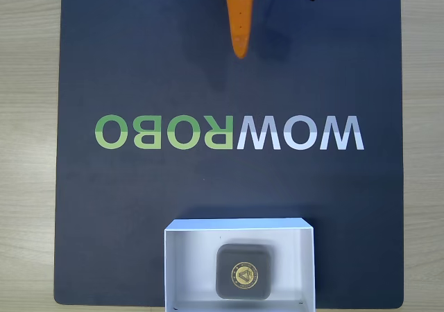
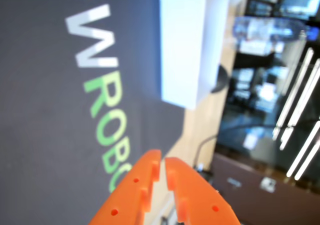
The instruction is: Grab the usb to bin
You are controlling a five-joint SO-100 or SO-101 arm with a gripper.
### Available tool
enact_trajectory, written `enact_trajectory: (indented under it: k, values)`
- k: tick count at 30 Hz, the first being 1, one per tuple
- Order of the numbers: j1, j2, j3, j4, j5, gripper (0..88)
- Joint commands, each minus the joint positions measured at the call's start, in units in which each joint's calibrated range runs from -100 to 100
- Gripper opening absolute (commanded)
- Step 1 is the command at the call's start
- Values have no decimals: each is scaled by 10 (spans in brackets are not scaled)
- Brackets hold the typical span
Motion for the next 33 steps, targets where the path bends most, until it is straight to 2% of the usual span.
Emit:
enact_trajectory:
  k: [1, 15, 33]
  values:
    - [-3, -68, 33, 45, 0, 11]
    - [3, -73, 43, 263, -1, 9]
    - [4, -73, 59, 271, 0, 9]
